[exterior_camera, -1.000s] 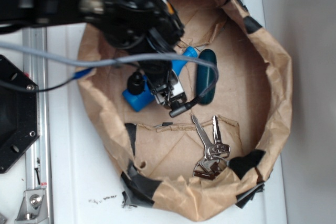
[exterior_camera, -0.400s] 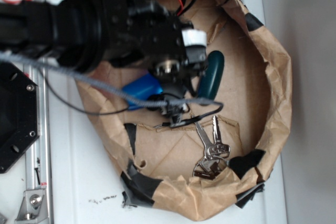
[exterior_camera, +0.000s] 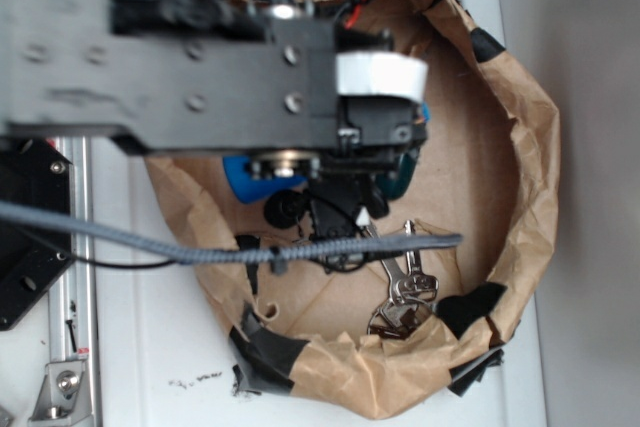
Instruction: Grab the blue bottle.
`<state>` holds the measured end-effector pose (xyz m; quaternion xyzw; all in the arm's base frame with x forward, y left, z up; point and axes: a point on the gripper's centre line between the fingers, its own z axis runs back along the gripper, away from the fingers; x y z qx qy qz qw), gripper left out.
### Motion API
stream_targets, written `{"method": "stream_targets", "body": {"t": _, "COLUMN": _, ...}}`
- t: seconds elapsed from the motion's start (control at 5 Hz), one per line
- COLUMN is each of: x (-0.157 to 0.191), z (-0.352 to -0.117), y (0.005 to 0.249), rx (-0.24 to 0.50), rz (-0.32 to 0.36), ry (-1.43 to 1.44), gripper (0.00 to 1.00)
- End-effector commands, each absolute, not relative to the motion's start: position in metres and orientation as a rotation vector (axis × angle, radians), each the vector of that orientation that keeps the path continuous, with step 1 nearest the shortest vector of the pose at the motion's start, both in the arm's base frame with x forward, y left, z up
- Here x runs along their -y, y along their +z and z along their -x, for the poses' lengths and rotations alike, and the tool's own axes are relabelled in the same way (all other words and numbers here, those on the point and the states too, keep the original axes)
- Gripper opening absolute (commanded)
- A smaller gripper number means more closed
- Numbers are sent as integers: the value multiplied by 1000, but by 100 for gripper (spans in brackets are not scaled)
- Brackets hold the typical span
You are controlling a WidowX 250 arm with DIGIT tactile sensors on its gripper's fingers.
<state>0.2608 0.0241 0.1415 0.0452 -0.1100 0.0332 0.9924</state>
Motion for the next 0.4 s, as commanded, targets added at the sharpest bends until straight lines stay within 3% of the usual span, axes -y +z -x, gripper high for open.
{"method": "stream_targets", "body": {"t": 0.0, "x": -29, "z": -269, "y": 207, "rx": 333, "rz": -90, "ry": 157, "gripper": 0}}
{"method": "stream_targets", "body": {"t": 0.2, "x": -24, "z": -265, "y": 205, "rx": 324, "rz": -141, "ry": 175, "gripper": 0}}
